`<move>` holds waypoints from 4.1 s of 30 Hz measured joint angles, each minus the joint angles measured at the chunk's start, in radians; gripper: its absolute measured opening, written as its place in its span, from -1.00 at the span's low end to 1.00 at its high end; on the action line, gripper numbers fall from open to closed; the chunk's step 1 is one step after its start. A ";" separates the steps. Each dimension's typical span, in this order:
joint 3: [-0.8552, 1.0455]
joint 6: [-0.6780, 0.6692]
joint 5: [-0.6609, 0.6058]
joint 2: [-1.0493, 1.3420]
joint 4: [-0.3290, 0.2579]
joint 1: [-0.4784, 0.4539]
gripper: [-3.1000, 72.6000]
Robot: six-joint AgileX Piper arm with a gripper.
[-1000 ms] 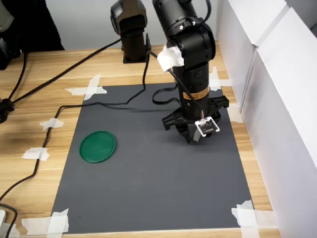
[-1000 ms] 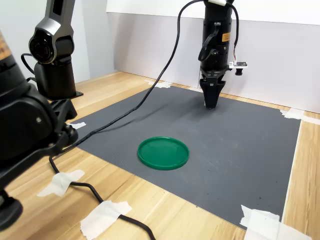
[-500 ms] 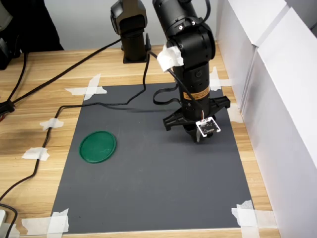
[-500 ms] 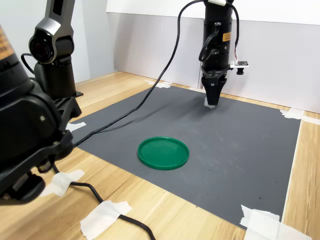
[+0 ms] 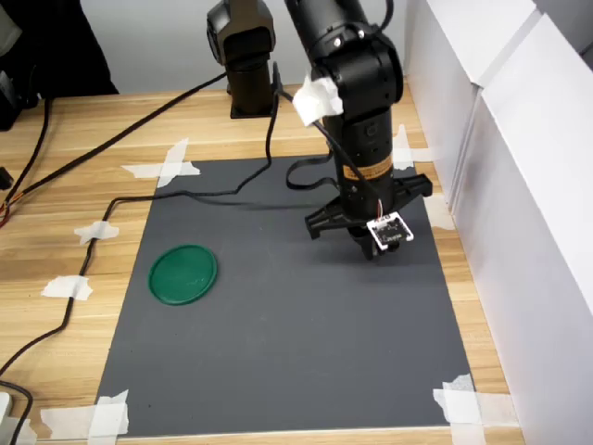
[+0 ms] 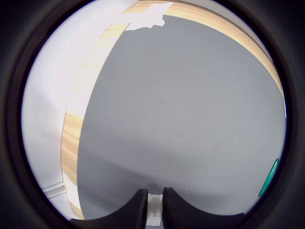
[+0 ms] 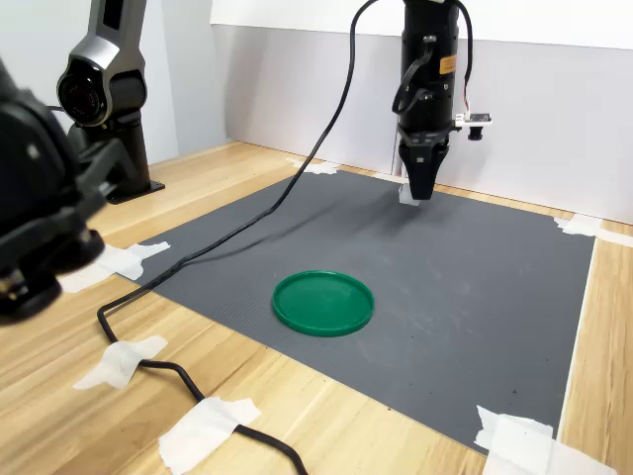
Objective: Grasp a white terminal and put it on the green lid.
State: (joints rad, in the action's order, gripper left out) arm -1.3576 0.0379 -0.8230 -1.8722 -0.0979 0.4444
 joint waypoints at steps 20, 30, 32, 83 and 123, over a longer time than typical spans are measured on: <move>0.000 -0.291 -0.187 0.203 0.051 -0.443 -0.71; 0.000 -0.461 -0.136 0.146 0.075 -0.637 -0.71; 0.000 -0.473 -0.127 0.114 0.067 -0.637 -0.71; 0.195 -0.418 0.015 0.359 0.053 -0.636 0.52; 1.136 -0.044 0.320 1.538 0.083 -0.482 -0.96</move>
State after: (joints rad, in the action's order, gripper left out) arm -0.2218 -0.0059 -0.5032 -0.3340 -0.0146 -0.0379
